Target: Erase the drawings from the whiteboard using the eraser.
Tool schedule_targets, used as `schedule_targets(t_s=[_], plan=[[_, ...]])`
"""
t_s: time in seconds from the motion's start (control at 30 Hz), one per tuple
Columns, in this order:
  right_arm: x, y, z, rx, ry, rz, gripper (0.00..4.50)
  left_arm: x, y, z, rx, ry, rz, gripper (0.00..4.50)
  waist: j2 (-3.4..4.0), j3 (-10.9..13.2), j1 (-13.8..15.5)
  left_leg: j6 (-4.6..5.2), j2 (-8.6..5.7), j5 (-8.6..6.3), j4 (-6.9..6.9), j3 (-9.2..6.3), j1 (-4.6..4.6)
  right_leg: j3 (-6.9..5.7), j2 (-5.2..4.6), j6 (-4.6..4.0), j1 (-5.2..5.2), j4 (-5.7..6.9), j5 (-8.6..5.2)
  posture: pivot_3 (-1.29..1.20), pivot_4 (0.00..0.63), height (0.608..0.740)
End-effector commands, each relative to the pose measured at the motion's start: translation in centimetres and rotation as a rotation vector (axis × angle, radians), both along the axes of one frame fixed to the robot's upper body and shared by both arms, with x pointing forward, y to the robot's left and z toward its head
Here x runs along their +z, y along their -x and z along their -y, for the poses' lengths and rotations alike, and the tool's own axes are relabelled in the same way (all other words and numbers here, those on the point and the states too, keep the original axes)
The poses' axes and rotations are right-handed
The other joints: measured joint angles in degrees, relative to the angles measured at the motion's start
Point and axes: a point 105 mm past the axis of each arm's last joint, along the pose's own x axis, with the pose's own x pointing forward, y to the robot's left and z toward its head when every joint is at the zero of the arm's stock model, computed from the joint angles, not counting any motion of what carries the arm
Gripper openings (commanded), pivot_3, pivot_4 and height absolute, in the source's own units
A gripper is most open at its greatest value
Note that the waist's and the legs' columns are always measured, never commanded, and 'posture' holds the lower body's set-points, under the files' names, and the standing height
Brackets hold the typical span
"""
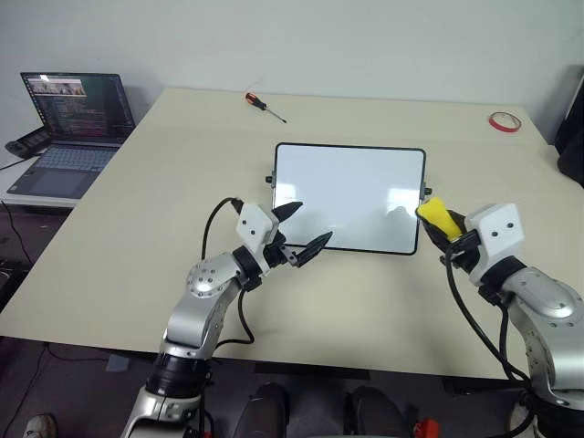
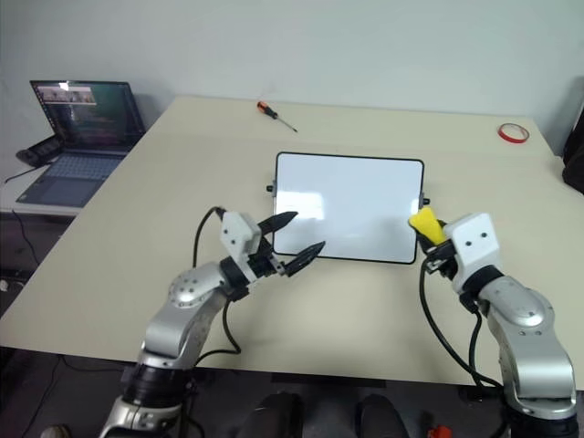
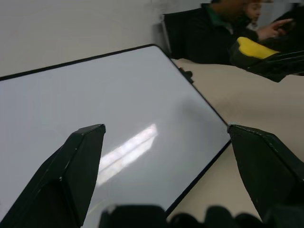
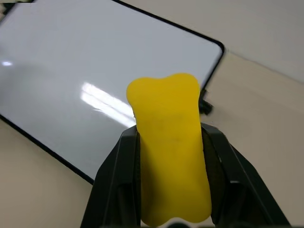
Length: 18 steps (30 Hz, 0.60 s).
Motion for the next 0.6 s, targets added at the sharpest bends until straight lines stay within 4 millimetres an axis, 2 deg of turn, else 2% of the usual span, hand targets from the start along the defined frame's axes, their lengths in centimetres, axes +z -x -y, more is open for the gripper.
schedule_targets(t_s=[0.03, 0.13, 0.23, 0.3, 0.43, 0.6], plan=[[-0.8, 0.7, 2.8, -0.181, -0.048, -0.073, 1.31, 0.4, 0.8, 2.1, -0.184, -0.012, 0.008, 4.5, 0.01, 0.0, -0.01, 0.0, 0.0, 0.0, 0.0, 0.01, 0.01, 0.0, 0.0, 0.0, -0.01, 0.0, 0.0, 0.0, 0.15, 0.74], [-2.8, 1.2, 4.2, -0.291, -0.115, -0.178, 1.31, 0.6, 1.3, 4.1, -0.339, -0.029, 0.005, 4.5, 0.01, 0.0, -0.01, 0.0, 0.02, 0.0, -0.03, 0.04, -0.02, 0.03, 0.02, -0.01, -0.07, 0.01, 0.0, 0.0, 0.15, 0.74], [-4.2, 1.5, 4.6, -0.336, -0.182, -0.24, 1.31, 0.1, 1.7, 5.7, -0.449, -0.065, -0.003, 4.5, 0.02, -0.01, -0.19, 0.01, 0.02, 0.0, -0.03, 0.09, -0.01, 0.05, 0.04, -0.01, -0.07, 0.02, 0.0, 0.0, 0.15, 0.74], [-4.6, 1.6, 4.7, -0.35, -0.194, -0.257, 1.31, -0.2, 1.8, 6.2, -0.489, -0.078, -0.012, 4.5, 0.03, 0.0, -0.51, 0.02, 0.05, -0.01, -0.03, 0.13, 0.0, 0.09, 0.05, -0.01, -0.07, 0.03, -0.01, 0.0, 0.15, 0.74], [-5.4, 1.0, 5.3, -0.367, -0.225, -0.297, 1.31, -2.3, 2.2, 7.6, -0.541, -0.152, -0.028, 4.5, 0.06, -0.01, -0.86, 0.03, 0.05, -0.01, -0.03, 0.15, 0.01, 0.11, 0.07, 0.0, -0.08, 0.04, -0.01, 0.0, 0.15, 0.74], [-5.4, 0.1, 5.6, -0.368, -0.22, -0.292, 1.31, -2.7, 2.5, 7.9, -0.557, -0.157, -0.028, 4.5, 0.07, 0.0, -1.3, 0.03, 0.07, -0.01, -0.04, 0.15, 0.0, 0.12, 0.09, 0.0, -0.11, 0.05, -0.01, 0.0, 0.15, 0.74]])
